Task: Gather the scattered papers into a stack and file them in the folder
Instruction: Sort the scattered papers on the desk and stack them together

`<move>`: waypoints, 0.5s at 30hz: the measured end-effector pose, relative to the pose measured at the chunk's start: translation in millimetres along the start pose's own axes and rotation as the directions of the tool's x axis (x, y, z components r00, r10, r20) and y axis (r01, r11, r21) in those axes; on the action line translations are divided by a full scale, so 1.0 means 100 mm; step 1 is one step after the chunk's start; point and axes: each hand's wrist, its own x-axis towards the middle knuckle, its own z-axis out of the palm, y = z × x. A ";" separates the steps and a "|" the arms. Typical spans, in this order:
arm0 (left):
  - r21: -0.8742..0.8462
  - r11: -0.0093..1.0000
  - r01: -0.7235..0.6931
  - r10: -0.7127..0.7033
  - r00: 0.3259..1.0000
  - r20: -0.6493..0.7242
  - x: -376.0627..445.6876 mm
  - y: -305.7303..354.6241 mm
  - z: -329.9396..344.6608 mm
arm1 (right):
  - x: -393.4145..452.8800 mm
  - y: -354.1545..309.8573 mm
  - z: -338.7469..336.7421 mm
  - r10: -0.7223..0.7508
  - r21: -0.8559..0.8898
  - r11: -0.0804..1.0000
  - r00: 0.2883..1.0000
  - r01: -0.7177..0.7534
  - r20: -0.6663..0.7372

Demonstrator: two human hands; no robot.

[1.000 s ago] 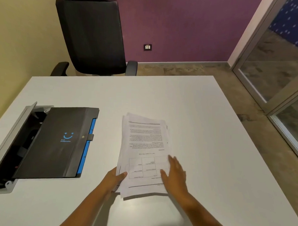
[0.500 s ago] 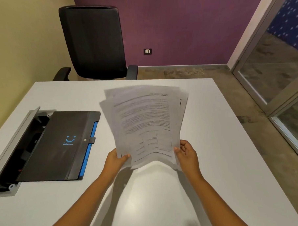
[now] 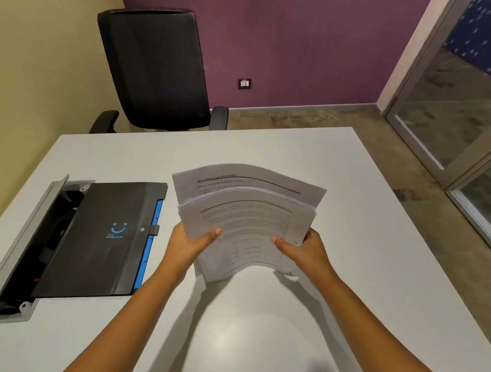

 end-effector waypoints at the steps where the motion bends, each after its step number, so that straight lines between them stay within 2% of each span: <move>1: -0.018 1.000 -0.019 0.019 1.000 0.013 0.01 0.04 -0.02 | 0.01 -0.05 -0.01 -0.028 0.004 1.000 1.000 0.028 -0.015; 7: -0.016 0.991 -0.133 0.134 0.989 0.055 0.05 0.20 -0.12 | 0.01 -0.34 -0.09 -0.258 0.074 0.963 0.965 0.260 -0.041; 10: -0.062 0.982 -0.178 0.181 0.982 0.049 0.04 0.25 -0.15 | 0.01 -0.43 -0.10 -0.324 0.089 0.941 0.945 0.327 -0.048; 15: -0.132 0.956 -0.263 0.261 0.965 -0.033 0.01 0.33 -0.09 | 0.00 -0.50 0.03 -0.327 0.122 0.924 0.914 0.363 -0.239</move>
